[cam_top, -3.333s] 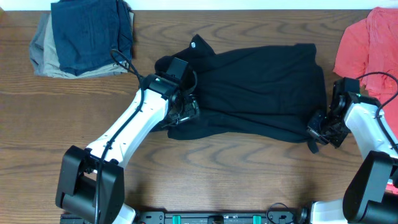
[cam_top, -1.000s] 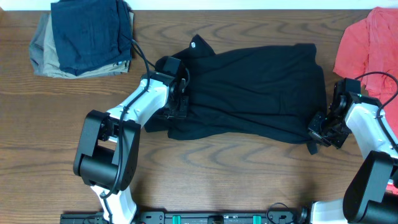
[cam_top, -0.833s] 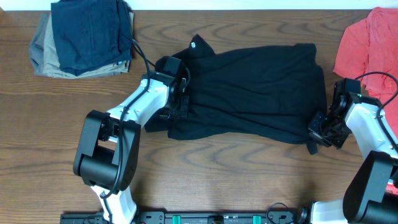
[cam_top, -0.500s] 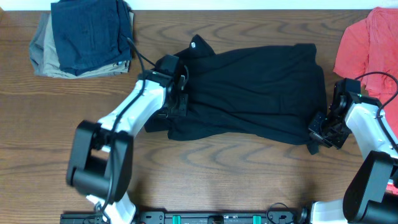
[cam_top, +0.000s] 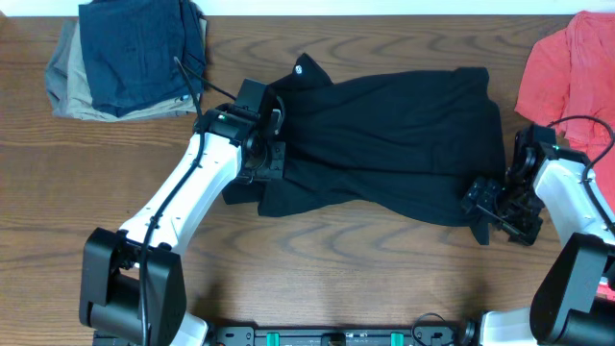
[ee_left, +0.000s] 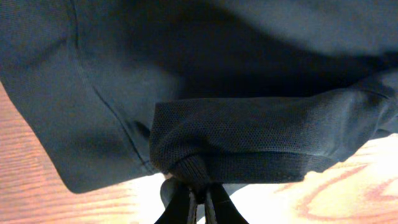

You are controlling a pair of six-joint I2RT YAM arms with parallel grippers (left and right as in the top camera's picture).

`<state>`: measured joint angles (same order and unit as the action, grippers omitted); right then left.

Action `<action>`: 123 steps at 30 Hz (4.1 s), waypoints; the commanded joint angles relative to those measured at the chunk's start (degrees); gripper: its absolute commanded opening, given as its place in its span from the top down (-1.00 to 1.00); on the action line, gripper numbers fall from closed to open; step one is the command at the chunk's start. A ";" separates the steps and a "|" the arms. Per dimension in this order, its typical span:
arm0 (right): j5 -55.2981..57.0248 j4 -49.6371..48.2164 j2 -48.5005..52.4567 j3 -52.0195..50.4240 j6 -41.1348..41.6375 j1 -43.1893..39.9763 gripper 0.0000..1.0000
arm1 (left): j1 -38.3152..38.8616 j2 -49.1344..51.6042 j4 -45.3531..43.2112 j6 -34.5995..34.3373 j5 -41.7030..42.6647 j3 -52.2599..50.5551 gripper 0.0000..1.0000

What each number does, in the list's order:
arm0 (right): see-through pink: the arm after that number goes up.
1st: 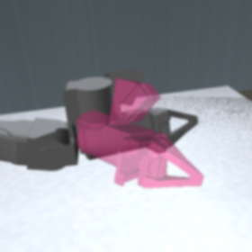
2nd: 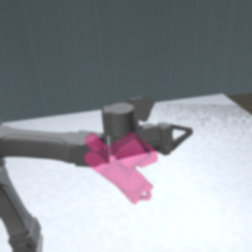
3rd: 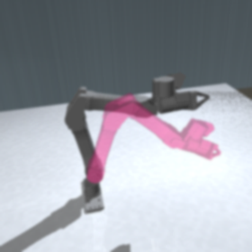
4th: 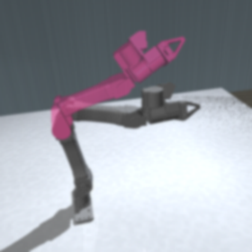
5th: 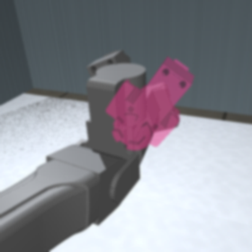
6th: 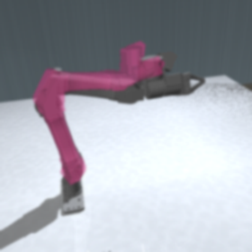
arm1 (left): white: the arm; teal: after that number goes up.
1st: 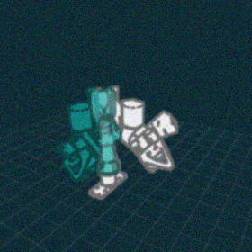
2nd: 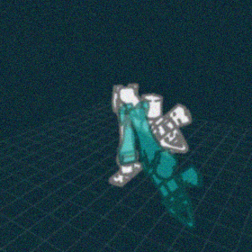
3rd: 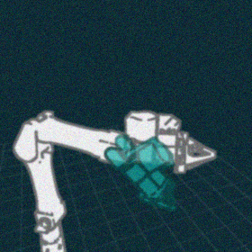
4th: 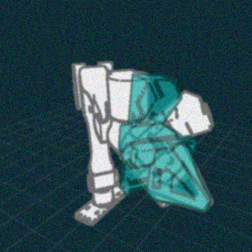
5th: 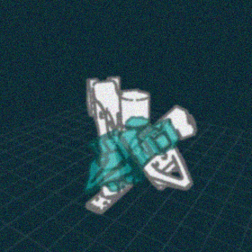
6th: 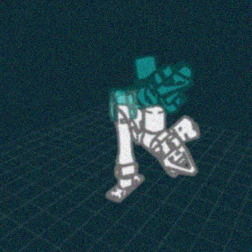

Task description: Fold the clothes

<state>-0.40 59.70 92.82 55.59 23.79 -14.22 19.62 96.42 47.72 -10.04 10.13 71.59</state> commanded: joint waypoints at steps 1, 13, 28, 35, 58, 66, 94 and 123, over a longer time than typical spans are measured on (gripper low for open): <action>-0.11 1.95 -1.09 0.87 -0.74 -1.16 -0.99 | -0.17 -0.59 0.28 0.33 -0.33 -0.02 0.88; -2.89 -0.90 -1.09 -2.91 -1.11 -0.66 -0.99 | -0.17 -0.59 0.48 0.33 -0.28 -0.02 0.88; -2.86 -12.85 -1.07 -7.69 2.56 -0.83 0.47 | -0.17 -0.59 0.70 0.33 -0.28 -0.02 0.88; -2.82 -13.09 -1.09 -7.54 2.54 -0.90 0.97 | -0.17 -0.66 1.14 0.31 -0.26 0.00 0.88; -2.34 11.65 -1.11 10.25 -2.10 -8.48 0.98 | 5.38 -16.13 16.15 -5.25 -0.26 0.00 0.88; -0.44 15.02 -1.11 11.39 -2.19 -8.48 0.97 | 6.99 -20.44 19.28 -7.67 -0.90 0.00 0.88; -9.77 -10.82 -1.09 11.37 -1.33 -6.84 0.98 | 5.79 -4.42 -5.75 -11.30 -18.36 -0.02 0.88; 4.20 -18.97 -0.55 11.19 -3.08 3.63 -0.99 | 0.81 4.00 -13.09 -11.04 -18.56 0.00 -0.36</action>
<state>1.96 40.01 92.55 65.95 22.24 -10.68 20.93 100.09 33.85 -20.82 -7.03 71.59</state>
